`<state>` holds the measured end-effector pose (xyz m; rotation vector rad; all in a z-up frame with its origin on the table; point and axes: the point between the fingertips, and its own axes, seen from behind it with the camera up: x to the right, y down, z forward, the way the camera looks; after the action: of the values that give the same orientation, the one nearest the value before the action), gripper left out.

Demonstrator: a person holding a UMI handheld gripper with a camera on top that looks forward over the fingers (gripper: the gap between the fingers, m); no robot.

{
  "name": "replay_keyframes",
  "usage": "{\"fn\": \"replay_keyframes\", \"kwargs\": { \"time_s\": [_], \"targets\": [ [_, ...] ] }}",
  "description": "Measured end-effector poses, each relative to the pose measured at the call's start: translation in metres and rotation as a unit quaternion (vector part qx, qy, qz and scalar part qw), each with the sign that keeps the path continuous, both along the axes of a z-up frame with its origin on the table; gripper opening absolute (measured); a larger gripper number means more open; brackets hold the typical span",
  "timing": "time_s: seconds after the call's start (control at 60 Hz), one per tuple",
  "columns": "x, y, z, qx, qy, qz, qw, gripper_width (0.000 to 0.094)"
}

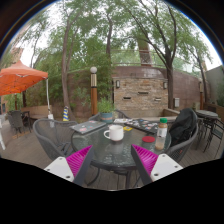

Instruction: Pour water

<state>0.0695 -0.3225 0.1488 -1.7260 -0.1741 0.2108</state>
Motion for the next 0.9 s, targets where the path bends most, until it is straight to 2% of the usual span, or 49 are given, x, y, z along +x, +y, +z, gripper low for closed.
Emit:
{"fn": "replay_keyframes", "kwargs": {
  "time_s": [0.15, 0.283, 0.433, 0.517, 0.683, 0.833, 0.867, 0.9],
  "targets": [
    [0.021, 0.018, -0.005, 0.004, -0.008, -0.016, 1.000, 0.0831],
    [0.062, 0.055, -0.009, 0.010, 0.001, -0.046, 0.999, 0.0831],
    [0.138, 0.119, -0.018, 0.031, -0.019, -0.110, 0.993, 0.0833],
    [0.169, 0.159, -0.021, 0.042, -0.028, -0.131, 0.990, 0.0833],
    [0.195, 0.243, -0.040, 0.042, -0.019, -0.133, 0.990, 0.0832],
    [0.207, 0.287, -0.050, 0.042, -0.022, -0.136, 0.990, 0.0831],
    [0.211, 0.295, -0.052, 0.044, -0.023, -0.140, 0.989, 0.0812],
    [0.210, 0.301, -0.058, 0.037, -0.020, -0.140, 0.989, 0.0733]
  ]
}}
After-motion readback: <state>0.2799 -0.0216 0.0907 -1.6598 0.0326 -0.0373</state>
